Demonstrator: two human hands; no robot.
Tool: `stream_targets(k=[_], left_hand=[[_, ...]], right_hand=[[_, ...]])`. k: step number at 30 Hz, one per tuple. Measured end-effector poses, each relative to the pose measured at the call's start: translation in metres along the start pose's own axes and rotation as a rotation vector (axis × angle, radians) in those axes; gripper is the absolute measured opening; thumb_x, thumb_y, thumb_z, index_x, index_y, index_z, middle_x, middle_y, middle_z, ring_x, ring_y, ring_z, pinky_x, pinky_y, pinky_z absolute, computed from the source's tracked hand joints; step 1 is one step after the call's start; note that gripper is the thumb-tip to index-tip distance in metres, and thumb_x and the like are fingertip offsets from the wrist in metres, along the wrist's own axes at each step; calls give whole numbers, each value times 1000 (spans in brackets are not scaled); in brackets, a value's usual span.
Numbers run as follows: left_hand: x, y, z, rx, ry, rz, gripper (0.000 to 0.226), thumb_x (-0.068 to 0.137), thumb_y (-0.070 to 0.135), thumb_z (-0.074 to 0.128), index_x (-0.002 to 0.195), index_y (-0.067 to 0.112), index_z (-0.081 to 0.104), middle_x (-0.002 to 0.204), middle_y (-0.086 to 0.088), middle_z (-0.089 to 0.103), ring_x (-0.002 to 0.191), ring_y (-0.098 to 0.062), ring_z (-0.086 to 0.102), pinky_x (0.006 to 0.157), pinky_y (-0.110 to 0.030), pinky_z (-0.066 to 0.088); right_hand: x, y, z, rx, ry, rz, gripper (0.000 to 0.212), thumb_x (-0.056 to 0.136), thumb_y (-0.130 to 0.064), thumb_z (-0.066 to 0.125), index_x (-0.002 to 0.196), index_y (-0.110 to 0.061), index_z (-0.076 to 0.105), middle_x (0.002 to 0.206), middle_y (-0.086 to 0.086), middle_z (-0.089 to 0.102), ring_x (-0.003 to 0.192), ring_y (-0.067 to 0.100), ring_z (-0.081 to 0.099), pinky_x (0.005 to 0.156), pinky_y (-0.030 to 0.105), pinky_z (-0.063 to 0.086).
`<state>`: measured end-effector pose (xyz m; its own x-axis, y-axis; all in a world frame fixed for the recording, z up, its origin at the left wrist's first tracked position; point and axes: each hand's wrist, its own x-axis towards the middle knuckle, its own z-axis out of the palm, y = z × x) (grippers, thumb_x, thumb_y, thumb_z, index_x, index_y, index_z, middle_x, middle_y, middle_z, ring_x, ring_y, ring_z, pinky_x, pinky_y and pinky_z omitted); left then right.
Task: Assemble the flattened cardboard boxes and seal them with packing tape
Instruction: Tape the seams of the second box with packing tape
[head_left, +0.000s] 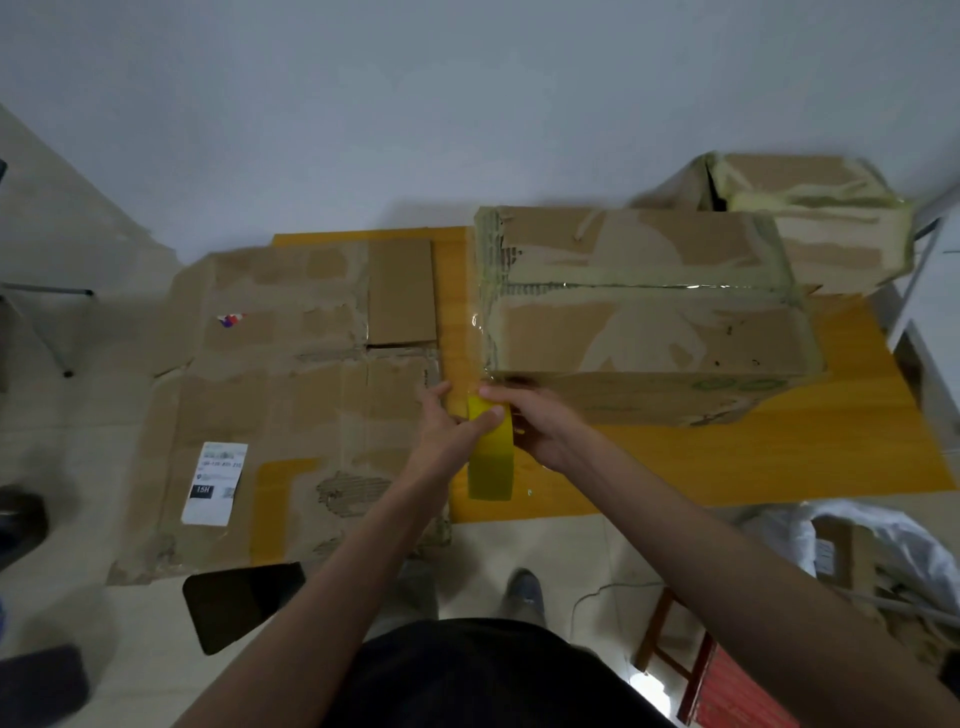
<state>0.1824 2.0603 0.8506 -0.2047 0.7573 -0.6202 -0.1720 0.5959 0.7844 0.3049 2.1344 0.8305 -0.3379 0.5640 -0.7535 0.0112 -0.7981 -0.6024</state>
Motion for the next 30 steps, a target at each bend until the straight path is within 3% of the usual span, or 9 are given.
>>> stream_targets(k=[8,11,18,23,30], left_hand=[[8,-4,-4,36,5,-32,80,81,35,81,142,30,29,112,-10,69,99,-24,69,79,-36,56],[14,-2,-6,60,27,-22,79,80,34,82,141,27,33,113,-9,68,100,-24,69,84,-41,58],[19,6,-1,65,17,-74,74,82,36,80,141,26,35,120,-8,64,102,-26,68,90,-49,57],[19,7,5,-80,11,-158,73,83,30,80,140,21,35,124,-11,61,102,-28,68,86,-45,59],[17,2,13,-195,4,-190,75,85,27,79,146,18,36,110,-5,64,98,-24,68,90,-45,57]], right_hand=[[10,7,3,144,107,-21,36,77,-5,81,112,-1,72,107,14,75,97,27,70,73,34,58],[14,5,6,163,139,-23,38,75,-4,83,112,0,71,104,14,75,97,29,71,76,35,58],[16,-8,9,44,199,-11,39,70,-4,87,106,-2,73,103,17,75,91,30,72,73,37,60],[8,-21,10,-137,273,-14,27,73,-7,86,96,1,73,81,12,74,68,24,69,52,28,53],[1,-26,11,-316,348,-47,25,77,-11,84,90,5,70,77,15,70,65,27,69,55,32,58]])
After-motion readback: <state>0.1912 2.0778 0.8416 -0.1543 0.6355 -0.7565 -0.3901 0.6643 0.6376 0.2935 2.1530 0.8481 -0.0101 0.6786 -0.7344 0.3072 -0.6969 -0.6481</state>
